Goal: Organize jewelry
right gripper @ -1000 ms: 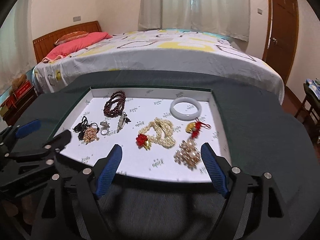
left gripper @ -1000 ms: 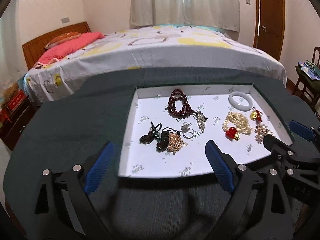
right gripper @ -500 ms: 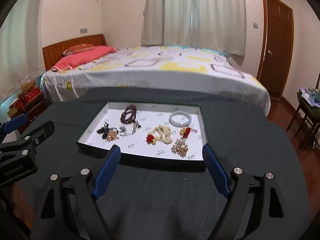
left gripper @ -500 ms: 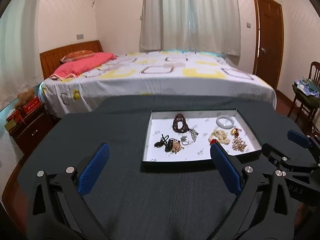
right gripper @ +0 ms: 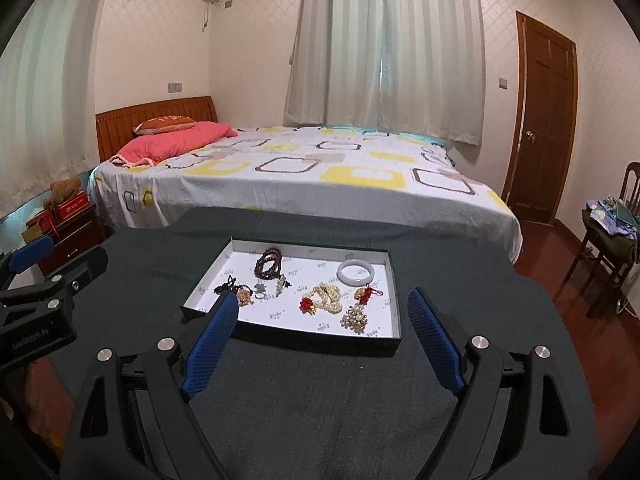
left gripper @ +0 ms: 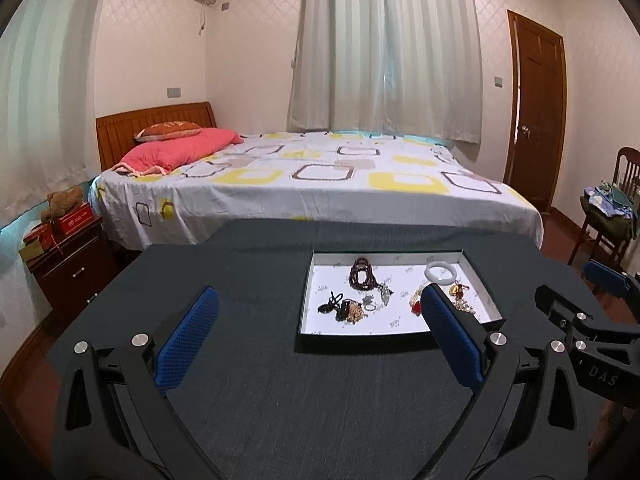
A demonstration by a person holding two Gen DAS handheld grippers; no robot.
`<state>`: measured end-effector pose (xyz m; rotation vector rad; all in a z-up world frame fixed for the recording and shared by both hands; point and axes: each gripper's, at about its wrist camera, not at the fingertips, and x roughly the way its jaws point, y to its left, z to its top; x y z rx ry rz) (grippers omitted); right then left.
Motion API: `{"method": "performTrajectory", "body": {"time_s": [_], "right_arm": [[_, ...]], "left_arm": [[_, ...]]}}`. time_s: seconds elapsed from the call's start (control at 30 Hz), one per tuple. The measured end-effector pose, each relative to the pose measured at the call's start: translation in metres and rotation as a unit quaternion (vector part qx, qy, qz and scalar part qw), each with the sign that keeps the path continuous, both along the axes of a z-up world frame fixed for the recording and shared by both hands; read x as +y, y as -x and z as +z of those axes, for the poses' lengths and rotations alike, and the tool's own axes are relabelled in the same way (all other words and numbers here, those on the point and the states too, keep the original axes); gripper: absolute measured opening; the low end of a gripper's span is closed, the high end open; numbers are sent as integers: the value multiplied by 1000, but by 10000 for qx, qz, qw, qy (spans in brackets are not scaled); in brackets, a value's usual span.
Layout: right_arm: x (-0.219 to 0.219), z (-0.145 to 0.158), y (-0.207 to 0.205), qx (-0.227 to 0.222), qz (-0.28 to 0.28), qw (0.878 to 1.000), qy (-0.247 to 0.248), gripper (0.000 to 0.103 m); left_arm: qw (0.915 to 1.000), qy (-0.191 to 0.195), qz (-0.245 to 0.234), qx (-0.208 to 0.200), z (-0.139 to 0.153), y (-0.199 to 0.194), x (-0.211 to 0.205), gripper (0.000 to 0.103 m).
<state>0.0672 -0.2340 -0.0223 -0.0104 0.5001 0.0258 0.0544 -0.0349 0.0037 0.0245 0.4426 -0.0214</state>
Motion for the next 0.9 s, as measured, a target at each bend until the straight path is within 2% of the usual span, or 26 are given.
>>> {"method": "performTrajectory", "body": {"time_s": [0.9], "right_arm": [[-3, 6, 5, -127, -60, 9999, 2, 84]], "left_arm": [[10000, -44, -38, 16, 4, 7, -2, 99]]}}
